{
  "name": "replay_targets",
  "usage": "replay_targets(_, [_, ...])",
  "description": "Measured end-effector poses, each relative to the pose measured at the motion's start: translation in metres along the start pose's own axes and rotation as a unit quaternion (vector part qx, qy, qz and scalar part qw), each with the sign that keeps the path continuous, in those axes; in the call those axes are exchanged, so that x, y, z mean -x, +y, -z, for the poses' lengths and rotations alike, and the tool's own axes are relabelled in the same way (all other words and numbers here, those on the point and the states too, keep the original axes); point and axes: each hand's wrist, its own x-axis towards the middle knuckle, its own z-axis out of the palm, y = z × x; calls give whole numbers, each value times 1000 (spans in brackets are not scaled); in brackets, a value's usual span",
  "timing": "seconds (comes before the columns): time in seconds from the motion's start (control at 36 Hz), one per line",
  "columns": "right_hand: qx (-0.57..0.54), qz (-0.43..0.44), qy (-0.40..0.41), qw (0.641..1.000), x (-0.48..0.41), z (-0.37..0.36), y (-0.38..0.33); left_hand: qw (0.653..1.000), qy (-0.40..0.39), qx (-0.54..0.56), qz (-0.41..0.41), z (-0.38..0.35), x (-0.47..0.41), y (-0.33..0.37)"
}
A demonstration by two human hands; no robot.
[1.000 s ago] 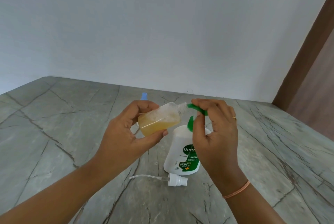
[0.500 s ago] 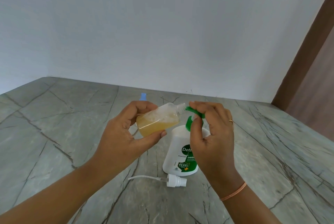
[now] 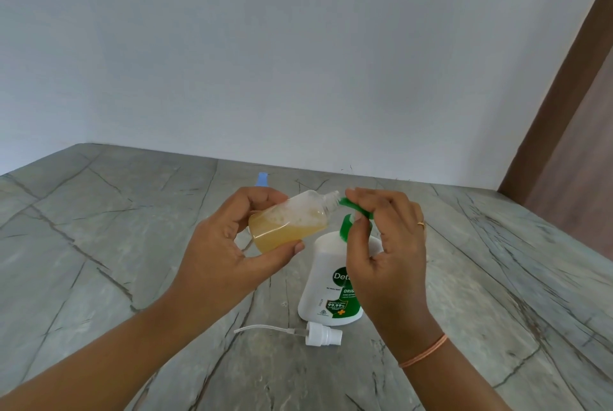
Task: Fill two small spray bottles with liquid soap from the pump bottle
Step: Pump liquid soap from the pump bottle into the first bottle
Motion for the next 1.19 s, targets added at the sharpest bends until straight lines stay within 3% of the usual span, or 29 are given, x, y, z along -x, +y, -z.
replay_targets(1.19, [-11,1,4,1000,-2,2,0,1000,4,5,-11,1,-1,1])
